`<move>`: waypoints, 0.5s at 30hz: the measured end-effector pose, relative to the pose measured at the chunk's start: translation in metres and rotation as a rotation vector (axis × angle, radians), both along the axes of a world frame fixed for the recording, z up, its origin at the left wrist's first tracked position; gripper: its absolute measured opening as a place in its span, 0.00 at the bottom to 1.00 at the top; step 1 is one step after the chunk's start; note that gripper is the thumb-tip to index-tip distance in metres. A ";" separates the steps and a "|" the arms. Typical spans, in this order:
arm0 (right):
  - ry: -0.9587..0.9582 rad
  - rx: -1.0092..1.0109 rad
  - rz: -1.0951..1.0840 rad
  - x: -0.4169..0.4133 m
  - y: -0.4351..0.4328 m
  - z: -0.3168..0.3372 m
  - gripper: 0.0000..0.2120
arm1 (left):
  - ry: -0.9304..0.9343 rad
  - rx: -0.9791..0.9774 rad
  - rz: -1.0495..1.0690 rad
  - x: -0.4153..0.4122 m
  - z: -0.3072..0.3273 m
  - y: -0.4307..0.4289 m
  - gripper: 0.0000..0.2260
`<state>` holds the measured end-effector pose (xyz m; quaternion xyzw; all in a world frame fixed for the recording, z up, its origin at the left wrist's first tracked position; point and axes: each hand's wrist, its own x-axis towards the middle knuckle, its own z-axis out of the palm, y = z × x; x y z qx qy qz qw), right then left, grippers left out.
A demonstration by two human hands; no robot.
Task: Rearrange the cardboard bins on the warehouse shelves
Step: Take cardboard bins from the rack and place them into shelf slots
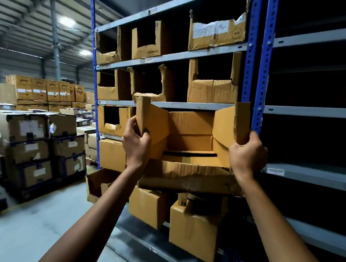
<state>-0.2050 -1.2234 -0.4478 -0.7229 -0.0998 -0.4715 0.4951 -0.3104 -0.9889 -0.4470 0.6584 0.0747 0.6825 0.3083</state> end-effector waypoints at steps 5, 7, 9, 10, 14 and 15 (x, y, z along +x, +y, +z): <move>0.071 -0.058 0.027 0.008 0.015 -0.015 0.10 | 0.143 -0.021 -0.017 0.030 -0.006 0.013 0.21; 0.074 -0.091 0.054 0.013 0.021 -0.018 0.12 | 0.217 -0.035 -0.029 0.040 -0.005 0.018 0.23; 0.075 -0.118 0.081 0.018 0.025 -0.023 0.16 | 0.285 -0.045 -0.041 0.048 -0.007 0.024 0.25; 0.072 -0.128 0.091 0.021 0.028 -0.027 0.17 | 0.317 -0.047 -0.056 0.051 -0.009 0.028 0.26; 0.048 -0.144 0.133 0.035 0.048 -0.040 0.20 | 0.391 -0.047 -0.126 0.066 -0.018 0.046 0.31; 0.039 -0.144 0.162 0.038 0.054 -0.043 0.21 | 0.405 -0.048 -0.139 0.072 -0.020 0.052 0.31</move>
